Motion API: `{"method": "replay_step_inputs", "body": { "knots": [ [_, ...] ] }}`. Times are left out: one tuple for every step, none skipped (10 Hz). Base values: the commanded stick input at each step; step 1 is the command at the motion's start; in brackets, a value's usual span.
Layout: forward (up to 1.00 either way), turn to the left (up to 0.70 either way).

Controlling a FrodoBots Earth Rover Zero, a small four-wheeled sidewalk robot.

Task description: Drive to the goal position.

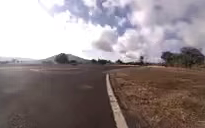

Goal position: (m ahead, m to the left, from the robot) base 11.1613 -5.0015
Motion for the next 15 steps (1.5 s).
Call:
{"method": "replay_step_inputs", "body": {
  "knots": [
    [0.50, 0.00],
    [0.50, 0.00],
    [0.50, 0.00],
    [0.50, 0.00],
    [0.50, 0.00],
    [0.50, 0.00],
    [0.50, 0.00],
    [0.50, 0.00],
    [0.50, 0.00],
    [0.50, 0.00],
    [0.50, 0.00],
    [0.50, 0.00],
    [0.50, 0.00],
    [0.50, 0.00],
    [0.50, 0.00]
  ]
}}
